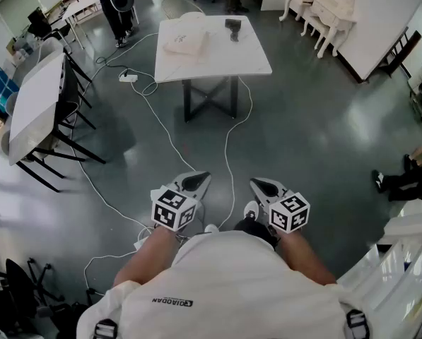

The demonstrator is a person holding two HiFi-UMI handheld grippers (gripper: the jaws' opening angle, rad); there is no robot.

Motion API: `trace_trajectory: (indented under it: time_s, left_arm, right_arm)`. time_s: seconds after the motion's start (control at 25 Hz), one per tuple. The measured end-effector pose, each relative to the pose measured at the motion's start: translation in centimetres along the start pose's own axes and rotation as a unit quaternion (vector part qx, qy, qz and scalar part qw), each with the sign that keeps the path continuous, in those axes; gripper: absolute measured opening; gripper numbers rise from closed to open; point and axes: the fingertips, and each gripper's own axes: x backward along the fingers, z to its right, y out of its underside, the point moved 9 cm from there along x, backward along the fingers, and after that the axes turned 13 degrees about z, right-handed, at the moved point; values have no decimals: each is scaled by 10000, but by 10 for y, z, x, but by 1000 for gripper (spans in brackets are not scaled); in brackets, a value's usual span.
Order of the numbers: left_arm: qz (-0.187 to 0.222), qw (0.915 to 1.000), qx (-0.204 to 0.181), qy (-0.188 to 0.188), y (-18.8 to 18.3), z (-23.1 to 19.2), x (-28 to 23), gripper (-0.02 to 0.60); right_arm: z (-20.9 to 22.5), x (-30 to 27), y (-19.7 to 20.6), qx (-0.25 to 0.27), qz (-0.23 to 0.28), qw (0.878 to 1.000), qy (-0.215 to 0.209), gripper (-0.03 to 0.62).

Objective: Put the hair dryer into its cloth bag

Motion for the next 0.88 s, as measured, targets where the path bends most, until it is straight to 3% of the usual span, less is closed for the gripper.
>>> trace_trajectory:
  time_s: [0.44, 0.6, 0.68, 0.88]
  left_arm:
    - [27, 9999, 104, -73, 1, -8, 0, 29]
    - [104, 9993, 368, -23, 3, -11, 2, 29]
    - [136, 9988, 473, -37, 2, -14, 3, 29]
    - [2, 9997, 202, -127, 7, -17, 6, 29]
  right_arm:
    - [-2, -9, 3, -27, -28, 10000, -21, 21]
    - [-7, -15, 5, 315, -153, 9993, 108, 21]
    - [-9, -18, 5, 248, -154, 9996, 52, 21]
    - [-6, -20, 9, -54, -186, 9998, 111, 21]
